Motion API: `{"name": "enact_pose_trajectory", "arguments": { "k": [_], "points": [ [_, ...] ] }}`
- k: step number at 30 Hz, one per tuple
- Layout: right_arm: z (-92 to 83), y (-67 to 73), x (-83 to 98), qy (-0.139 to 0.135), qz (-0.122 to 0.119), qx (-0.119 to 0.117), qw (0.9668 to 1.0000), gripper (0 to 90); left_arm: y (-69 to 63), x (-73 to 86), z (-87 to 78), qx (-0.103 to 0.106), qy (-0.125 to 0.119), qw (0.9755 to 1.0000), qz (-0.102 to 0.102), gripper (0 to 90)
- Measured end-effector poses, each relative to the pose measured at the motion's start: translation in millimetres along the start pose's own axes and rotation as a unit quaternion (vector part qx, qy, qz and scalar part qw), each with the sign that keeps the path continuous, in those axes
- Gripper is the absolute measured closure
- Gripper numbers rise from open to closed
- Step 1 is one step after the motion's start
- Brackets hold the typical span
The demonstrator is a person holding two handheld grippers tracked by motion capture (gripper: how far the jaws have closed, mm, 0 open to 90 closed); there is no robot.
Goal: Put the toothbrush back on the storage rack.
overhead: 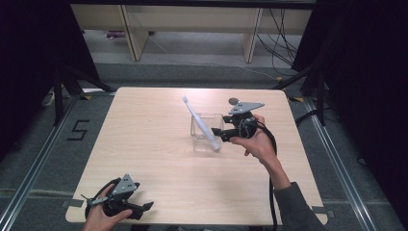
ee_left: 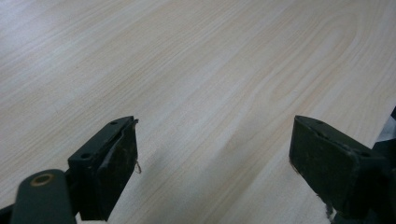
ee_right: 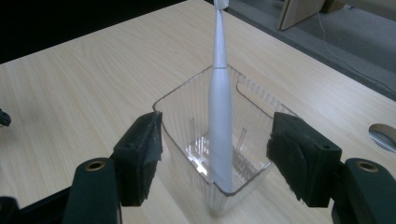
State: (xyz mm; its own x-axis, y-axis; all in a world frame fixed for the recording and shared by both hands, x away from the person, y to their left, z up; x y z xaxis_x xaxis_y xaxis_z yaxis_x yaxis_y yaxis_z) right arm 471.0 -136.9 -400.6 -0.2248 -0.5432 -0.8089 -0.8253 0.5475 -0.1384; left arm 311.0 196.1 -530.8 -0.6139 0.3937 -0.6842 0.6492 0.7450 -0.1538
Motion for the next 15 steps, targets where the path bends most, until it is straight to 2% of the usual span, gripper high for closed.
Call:
{"name": "enact_pose_trajectory", "arguments": {
  "k": [2,5,8,9,12,15],
  "points": [
    [-1.5,1.8,2.6,0.004,0.007,-0.003,1.0,34.9,0.7,0.0,-1.0,-0.001,0.004,1.0,0.006,15.0],
    [-6.1,0.4,7.4,-0.002,-0.002,0.002,1.0,34.2,-0.2,-0.3,0.0,0.001,-0.005,1.0,-0.003,15.0],
    [-8.9,1.7,9.7,-0.003,0.011,-0.003,0.9999,34.2,-0.7,-0.2,0.3,0.001,-0.004,1.0,-0.004,15.0],
    [-12.4,1.7,12.6,-0.006,0.016,0.007,0.9998,34.1,-1.4,-0.4,0.3,0.002,-0.005,1.0,-0.004,15.0],
    [-15.8,-0.1,15.5,-0.007,0.009,0.006,0.9999,34.0,-0.9,-0.3,-0.2,0.001,-0.003,1.0,-0.002,15.0],
    [-21.3,-0.5,21.4,-0.002,0.021,0.011,0.9997,33.6,0.1,-0.3,-0.7,-0.001,0.001,1.0,0.003,15.0]
  ]
}}
Point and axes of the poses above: each handheld gripper's, and its own axes: z roughly forward along the jaws, x roughly out of its underside, y roughly to its left, the point moved 4 cm from there along z, roughly forward along the jaws, and after that the axes turned 10 degrees about -z, right-handed, at the moved point
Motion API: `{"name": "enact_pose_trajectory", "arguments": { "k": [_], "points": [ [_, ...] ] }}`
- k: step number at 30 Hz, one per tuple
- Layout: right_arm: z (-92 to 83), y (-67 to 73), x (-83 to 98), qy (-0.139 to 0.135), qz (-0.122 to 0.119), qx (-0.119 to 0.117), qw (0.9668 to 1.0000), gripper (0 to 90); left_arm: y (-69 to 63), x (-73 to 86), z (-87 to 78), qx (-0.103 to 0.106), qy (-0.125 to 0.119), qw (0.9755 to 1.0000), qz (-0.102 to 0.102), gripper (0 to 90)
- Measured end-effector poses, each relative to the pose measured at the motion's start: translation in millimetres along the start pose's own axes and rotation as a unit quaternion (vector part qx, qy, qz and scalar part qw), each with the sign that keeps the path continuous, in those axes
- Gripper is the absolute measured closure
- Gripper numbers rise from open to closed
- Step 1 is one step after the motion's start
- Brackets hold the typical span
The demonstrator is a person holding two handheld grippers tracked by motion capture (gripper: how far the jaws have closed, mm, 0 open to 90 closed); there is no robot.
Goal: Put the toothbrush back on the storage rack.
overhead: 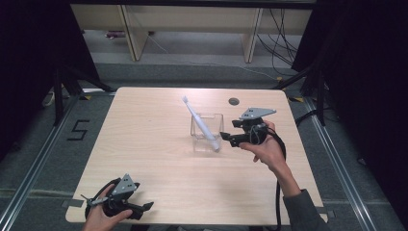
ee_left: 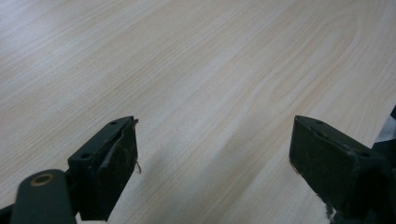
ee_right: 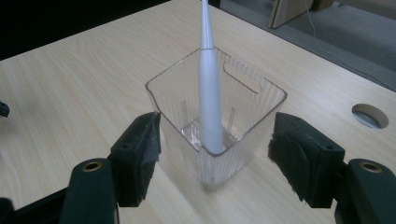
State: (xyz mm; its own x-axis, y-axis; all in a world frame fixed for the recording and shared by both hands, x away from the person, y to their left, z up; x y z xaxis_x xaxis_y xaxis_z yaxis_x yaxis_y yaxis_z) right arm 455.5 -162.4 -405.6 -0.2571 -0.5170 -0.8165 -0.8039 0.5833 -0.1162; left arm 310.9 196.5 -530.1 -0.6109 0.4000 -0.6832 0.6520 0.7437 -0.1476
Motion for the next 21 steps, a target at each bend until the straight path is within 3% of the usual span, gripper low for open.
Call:
{"name": "enact_pose_trajectory", "arguments": {
  "k": [5,6,8,9,12,21],
  "points": [
    [-1.6,-1.8,6.1,0.004,0.0,0.003,1.0,31.7,0.2,0.3,-0.1,0.002,0.0,1.0,-0.002,15.0],
    [-1.6,-2.3,6.8,0.001,-0.005,0.013,0.9999,31.2,-1.3,-0.2,0.3,0.006,-0.007,0.9999,-0.009,15.0],
    [-2.2,0.1,8.4,0.007,0.005,0.011,0.9999,29.7,-0.7,-0.2,-0.5,0.002,-0.005,1.0,-0.008,15.0],
    [-1.7,-2.2,8.4,0.002,-0.011,0.014,0.9998,29.2,-0.6,0.0,-0.5,0.002,-0.005,1.0,-0.008,15.0],
    [-3.1,1.1,9.4,-0.001,0.001,0.01,0.9999,28.3,-0.3,-0.2,-0.2,0.002,-0.005,1.0,-0.005,15.0],
    [-3.5,0.5,19.7,0.002,-0.008,0.018,0.9998,25.1,-1.0,-0.5,0.2,0.009,-0.005,0.9999,-0.002,15.0]
  ]
}}
Point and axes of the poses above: each handheld gripper's, and its own axes: z roughly forward along the jaws, x roughly out of its underside, y roughly to its left, the point moved 4 cm from there along z, roughly forward along the jaws, and after that the axes turned 10 degrees about -z, right-handed, at the moved point
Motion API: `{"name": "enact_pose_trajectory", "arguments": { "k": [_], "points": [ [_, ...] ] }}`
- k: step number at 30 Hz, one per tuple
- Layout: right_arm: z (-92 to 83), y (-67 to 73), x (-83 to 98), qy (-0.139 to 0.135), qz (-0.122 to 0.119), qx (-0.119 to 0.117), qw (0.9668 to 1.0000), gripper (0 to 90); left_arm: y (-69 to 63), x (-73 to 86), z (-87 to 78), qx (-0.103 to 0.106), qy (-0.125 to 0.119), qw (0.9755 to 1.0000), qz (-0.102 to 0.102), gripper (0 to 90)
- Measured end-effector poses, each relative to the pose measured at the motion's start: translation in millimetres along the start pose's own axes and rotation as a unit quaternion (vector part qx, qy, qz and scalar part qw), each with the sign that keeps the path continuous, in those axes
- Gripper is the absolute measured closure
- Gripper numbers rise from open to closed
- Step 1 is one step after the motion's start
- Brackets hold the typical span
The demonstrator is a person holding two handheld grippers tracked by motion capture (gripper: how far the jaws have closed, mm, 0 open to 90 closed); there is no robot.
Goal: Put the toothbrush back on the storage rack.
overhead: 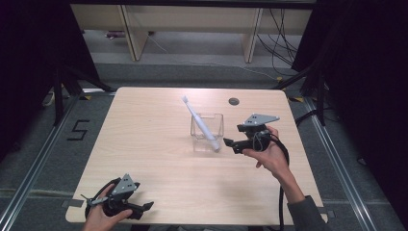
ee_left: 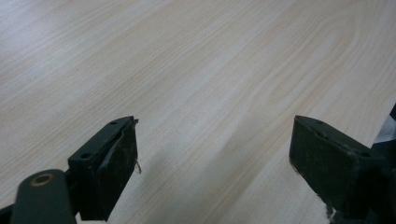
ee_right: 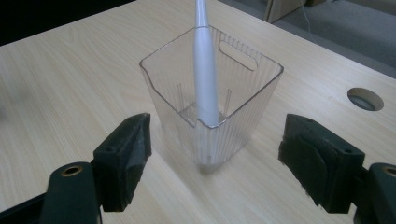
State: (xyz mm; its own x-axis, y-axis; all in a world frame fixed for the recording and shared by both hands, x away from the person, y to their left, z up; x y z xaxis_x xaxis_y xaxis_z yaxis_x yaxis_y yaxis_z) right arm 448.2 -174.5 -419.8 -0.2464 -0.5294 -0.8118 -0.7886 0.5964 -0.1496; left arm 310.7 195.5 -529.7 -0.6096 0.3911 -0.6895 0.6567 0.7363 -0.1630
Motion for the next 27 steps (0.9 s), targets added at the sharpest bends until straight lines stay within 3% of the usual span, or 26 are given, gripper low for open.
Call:
{"name": "enact_pose_trajectory", "arguments": {
  "k": [2,3,4,12,14,16,19,23,27],
  "points": [
    [0.5,0.3,1.5,-0.001,-0.002,-0.004,1.0,25.0,0.1,0.2,-0.3,-0.002,0.001,1.0,-0.001,15.0],
    [-0.4,2.6,2.8,0.006,0.011,-0.004,0.9999,24.9,-0.1,0.4,-0.3,-0.003,0.0,1.0,-0.002,15.0],
    [1.5,1.4,3.3,-0.003,0.0,-0.002,1.0,24.8,0.1,0.7,-0.6,-0.005,0.001,1.0,-0.004,15.0],
    [4.2,8.4,9.0,-0.004,0.003,-0.002,1.0,24.7,-0.8,0.2,1.2,-0.005,-0.005,1.0,-0.007,15.0],
    [5.0,11.9,10.9,0.002,0.006,-0.013,0.9999,24.8,-0.8,0.2,1.1,-0.004,-0.005,0.9999,-0.008,15.0],
    [6.2,13.8,12.4,-0.002,-0.003,-0.009,1.0,24.7,-1.5,0.1,0.6,-0.002,-0.006,0.9999,-0.01,15.0],
    [6.3,18.7,15.4,0.005,0.015,-0.013,0.9998,24.7,-1.3,0.3,1.0,-0.001,-0.005,1.0,-0.008,15.0],
    [7.1,17.5,18.5,0.004,0.001,-0.011,0.9999,24.4,-0.5,0.5,-0.3,-0.007,-0.002,1.0,-0.007,15.0],
    [7.3,19.3,22.4,0.004,0.005,-0.014,0.9999,24.3,-1.1,0.6,0.8,-0.005,-0.004,0.9999,-0.01,15.0]
  ]
}}
Point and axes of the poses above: each handheld gripper's, and its own axes: z roughly forward along the jaws, x roughly out of its underside, y roughly to its left, the point moved 4 cm from there along z, roughly forward along the jaws, and after that the axes turned 10 degrees about -z, right-handed, at the moved point
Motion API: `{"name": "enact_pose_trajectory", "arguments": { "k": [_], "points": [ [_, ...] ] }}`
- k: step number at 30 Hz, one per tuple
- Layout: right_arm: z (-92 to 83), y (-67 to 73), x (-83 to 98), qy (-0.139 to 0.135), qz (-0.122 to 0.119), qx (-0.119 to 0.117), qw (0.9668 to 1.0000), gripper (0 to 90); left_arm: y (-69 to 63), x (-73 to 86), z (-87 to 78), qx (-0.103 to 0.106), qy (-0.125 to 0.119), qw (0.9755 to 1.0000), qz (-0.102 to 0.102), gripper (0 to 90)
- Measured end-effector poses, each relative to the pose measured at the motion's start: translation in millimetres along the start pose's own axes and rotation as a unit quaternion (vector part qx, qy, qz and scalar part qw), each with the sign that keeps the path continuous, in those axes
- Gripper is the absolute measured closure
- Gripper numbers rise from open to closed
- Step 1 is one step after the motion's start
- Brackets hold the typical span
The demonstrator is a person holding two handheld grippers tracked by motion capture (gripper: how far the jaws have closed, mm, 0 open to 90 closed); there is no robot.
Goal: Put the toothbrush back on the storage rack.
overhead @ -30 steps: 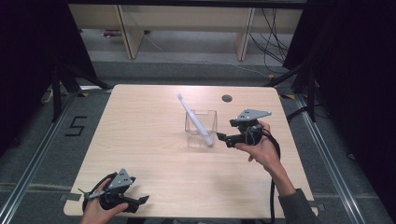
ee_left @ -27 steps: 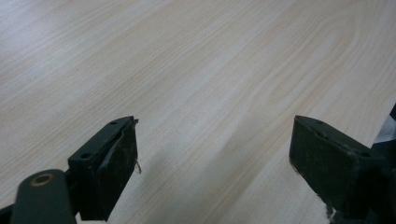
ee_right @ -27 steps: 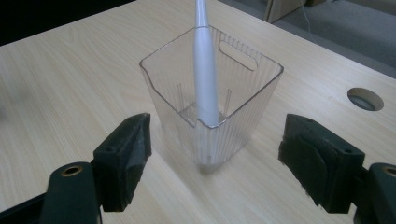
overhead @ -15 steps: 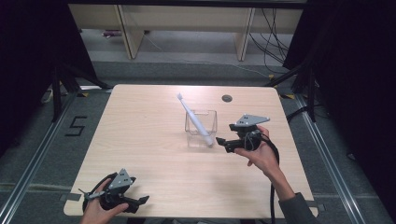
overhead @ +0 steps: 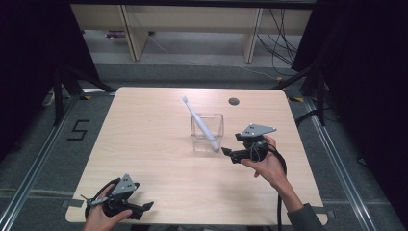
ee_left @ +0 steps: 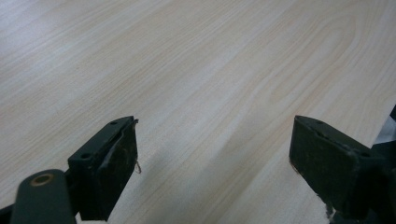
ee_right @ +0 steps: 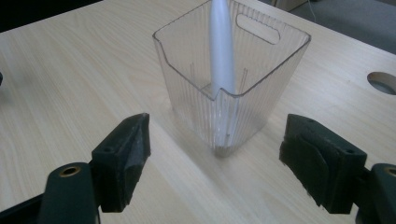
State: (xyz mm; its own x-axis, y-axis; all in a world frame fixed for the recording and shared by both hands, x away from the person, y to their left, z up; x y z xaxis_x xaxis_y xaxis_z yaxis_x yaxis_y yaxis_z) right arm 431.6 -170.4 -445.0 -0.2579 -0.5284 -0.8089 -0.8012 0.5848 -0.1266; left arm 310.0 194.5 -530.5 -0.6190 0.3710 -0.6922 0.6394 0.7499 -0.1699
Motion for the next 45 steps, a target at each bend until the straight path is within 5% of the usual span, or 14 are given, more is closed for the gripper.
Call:
{"name": "enact_pose_trajectory", "arguments": {
  "k": [33,35,36,38,39,45],
  "points": [
    [2.3,16.1,32.9,0.002,0.002,-0.004,1.0,20.6,-1.3,-1.2,-1.0,0.003,-0.016,0.9998,-0.009,14.8],
    [0.8,18.4,35.4,0.009,0.02,-0.009,0.9997,20.7,-1.1,-1.1,-0.5,0.002,-0.014,0.9999,-0.01,14.8],
    [1.0,17.7,37.2,0.007,0.011,-0.014,0.9998,20.7,0.2,-0.5,-1.5,-0.002,-0.004,1.0,0.005,14.9],
    [0.1,17.4,39.2,0.005,0.009,-0.006,0.9999,20.7,-2.1,-0.9,-0.3,0.003,-0.014,0.9999,-0.008,14.8],
    [-0.8,19.0,39.8,0.01,0.019,-0.013,0.9997,20.7,0.6,-0.8,-1.7,-0.003,-0.003,1.0,0.005,14.9],
    [-5.1,19.8,45.6,0.01,0.026,-0.009,0.9996,20.6,0.8,-0.3,-1.2,-0.004,-0.003,1.0,0.0,14.9]
  ]
}}
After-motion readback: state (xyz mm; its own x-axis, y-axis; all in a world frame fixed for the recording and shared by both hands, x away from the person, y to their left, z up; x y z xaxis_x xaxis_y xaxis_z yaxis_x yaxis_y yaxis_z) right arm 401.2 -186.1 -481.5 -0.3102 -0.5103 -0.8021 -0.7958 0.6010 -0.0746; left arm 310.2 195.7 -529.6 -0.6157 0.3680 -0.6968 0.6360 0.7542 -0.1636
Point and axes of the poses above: each handheld gripper's, and its own axes: z roughly forward along the jaws, x roughly out of its underside, y roughly to its left, the point moved 4 cm from there along z, roughly forward along the jaws, and after that the axes turned 10 degrees about -z, right-handed, at the moved point
